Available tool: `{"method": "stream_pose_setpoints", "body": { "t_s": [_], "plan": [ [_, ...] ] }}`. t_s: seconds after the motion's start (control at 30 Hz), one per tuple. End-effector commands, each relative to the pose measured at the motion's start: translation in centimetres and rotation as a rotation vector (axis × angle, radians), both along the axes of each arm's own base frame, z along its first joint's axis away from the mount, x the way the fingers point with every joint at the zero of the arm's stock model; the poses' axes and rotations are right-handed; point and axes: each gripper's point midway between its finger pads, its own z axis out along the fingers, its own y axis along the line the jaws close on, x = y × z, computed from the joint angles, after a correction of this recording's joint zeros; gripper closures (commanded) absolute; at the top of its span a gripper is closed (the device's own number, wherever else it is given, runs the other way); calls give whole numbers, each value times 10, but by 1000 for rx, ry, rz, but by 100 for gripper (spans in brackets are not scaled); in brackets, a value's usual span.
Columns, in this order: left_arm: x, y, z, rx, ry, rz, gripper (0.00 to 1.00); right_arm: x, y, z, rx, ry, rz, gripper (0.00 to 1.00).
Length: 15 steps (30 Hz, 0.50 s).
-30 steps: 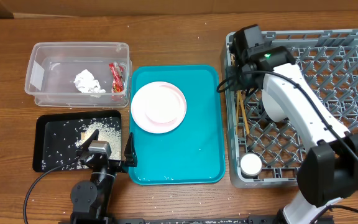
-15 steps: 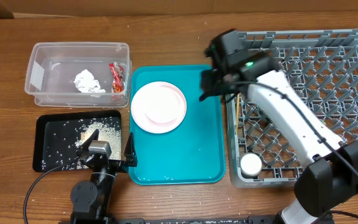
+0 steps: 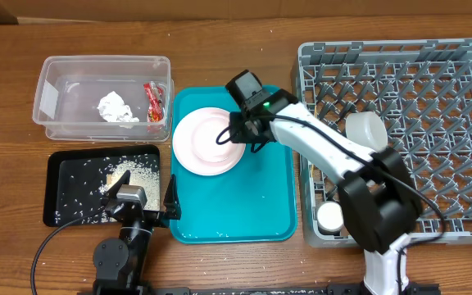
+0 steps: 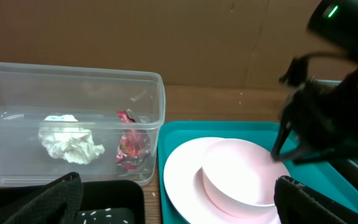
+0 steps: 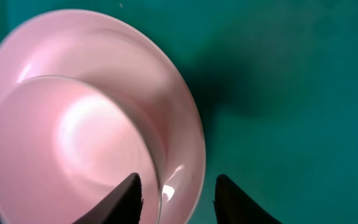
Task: Sort waste into correct bins and load items into the dishwasher
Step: 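Grasp the rim of the pink-white plate with the right gripper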
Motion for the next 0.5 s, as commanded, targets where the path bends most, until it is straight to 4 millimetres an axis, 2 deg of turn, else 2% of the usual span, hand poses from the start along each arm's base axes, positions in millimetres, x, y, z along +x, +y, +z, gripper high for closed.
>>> {"method": "stream_pose_setpoints", "body": {
  "t_s": [0.0,0.07,0.13,0.2,0.3,0.47],
  "plan": [
    [0,-2,0,3,-8,-12,0,-4,4,-21,22,61,-23,73],
    [0,-2,0,3,-8,-12,0,-4,3,-22,19,63,-24,89],
    [0,-2,0,3,-8,-12,0,-3,4,-19,24,57,-24,96],
    [0,-2,0,3,-8,-12,0,-2,2,-14,24,49,-29,96],
    [0,-2,0,3,-8,-12,0,6,-10,6,-2,6,-58,96],
    [0,-2,0,3,-8,-12,0,20,-45,67,-92,-157,-136,96]
  ]
}}
